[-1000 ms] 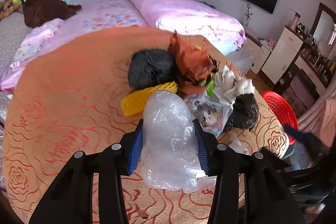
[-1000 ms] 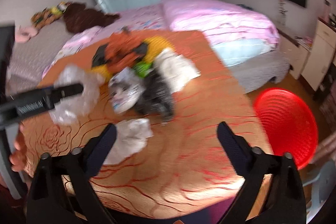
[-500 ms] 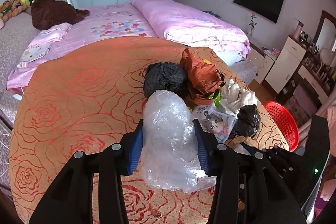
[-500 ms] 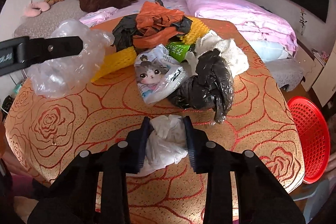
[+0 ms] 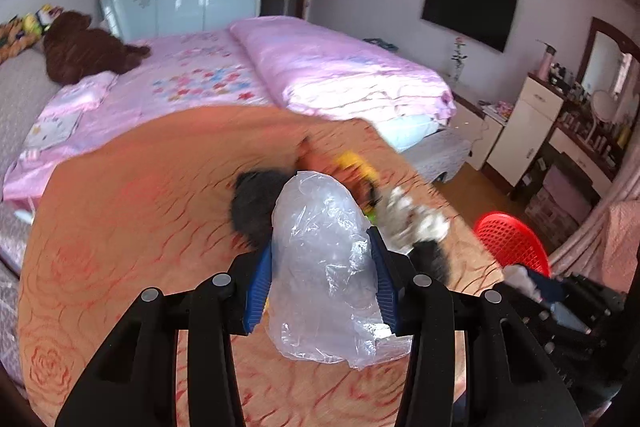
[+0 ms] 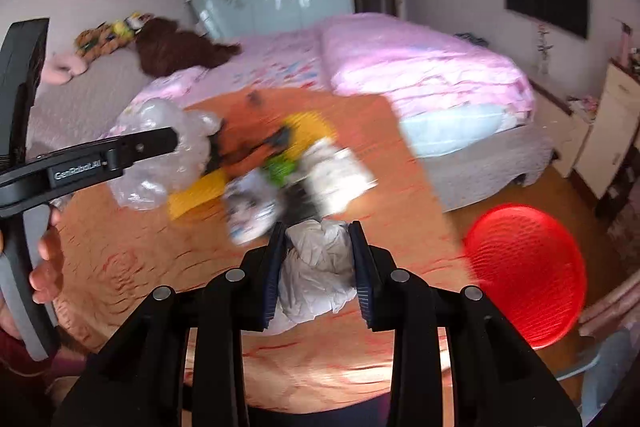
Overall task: Collect trash
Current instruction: 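Carry both items to the red wastebasket and open both tools to drop them, then grasp the yellow foam net with the left tool while the right tool grasps a black plastic bag, then carry both items over the red wastebasket and open both tools to drop them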
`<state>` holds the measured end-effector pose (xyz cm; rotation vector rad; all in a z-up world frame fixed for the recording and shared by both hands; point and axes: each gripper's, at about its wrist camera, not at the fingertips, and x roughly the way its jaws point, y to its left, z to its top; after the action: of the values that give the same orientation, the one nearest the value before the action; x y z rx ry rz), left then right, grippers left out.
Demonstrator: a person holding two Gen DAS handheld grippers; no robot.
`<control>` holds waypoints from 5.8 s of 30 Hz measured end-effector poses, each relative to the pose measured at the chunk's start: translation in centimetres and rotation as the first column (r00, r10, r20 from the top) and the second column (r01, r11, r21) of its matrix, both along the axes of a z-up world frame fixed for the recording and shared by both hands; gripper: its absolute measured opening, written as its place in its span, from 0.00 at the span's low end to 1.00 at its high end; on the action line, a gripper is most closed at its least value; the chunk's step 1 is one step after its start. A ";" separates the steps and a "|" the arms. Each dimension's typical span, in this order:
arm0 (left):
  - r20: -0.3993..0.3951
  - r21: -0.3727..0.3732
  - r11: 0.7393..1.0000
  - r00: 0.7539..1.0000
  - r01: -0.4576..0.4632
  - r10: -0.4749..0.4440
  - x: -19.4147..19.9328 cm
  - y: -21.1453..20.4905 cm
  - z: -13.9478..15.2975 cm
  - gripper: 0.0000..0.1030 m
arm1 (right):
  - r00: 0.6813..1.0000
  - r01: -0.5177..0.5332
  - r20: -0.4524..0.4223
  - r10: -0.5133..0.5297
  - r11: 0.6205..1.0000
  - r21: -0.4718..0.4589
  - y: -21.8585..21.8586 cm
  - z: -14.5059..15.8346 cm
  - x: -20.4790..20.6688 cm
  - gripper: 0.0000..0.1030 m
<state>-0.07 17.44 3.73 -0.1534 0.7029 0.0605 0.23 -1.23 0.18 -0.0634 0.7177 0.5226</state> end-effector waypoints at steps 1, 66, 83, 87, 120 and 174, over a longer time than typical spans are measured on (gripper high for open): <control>0.010 0.008 1.000 1.000 0.019 -0.019 0.7 -0.9 0.5 0.42 | 0.999 0.031 0.012 -0.031 1.000 -0.005 -1.1 0.3 0.5 0.30; -0.123 0.035 0.959 0.954 0.281 -0.275 7.2 -12.2 -4.8 0.72 | 0.946 0.324 0.015 -0.325 0.945 0.033 -13.5 -1.8 7.6 0.75; -0.130 0.091 0.995 0.991 0.034 -0.022 1.5 3.6 -5.6 0.74 | 0.997 0.074 0.017 -0.075 0.997 0.026 -3.6 -0.5 4.4 0.75; -0.162 0.070 0.995 0.985 0.073 -0.061 1.8 3.8 -6.8 0.74 | 0.998 0.056 0.007 -0.056 0.998 0.022 -2.5 -0.7 4.4 0.75; -0.154 -0.015 0.998 0.986 0.068 -0.069 1.9 5.4 -8.1 0.11 | 0.991 -0.115 -0.078 0.113 0.993 -0.021 5.0 -5.2 4.7 0.23; -0.039 0.024 0.954 0.954 0.298 -0.297 9.0 -11.6 -0.7 0.11 | 0.949 0.307 0.045 -0.313 0.946 0.101 -14.2 1.6 8.4 0.22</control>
<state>8.88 5.80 2.99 -0.0165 0.7531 -0.2160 8.64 -15.47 1.76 0.1191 0.6284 0.2502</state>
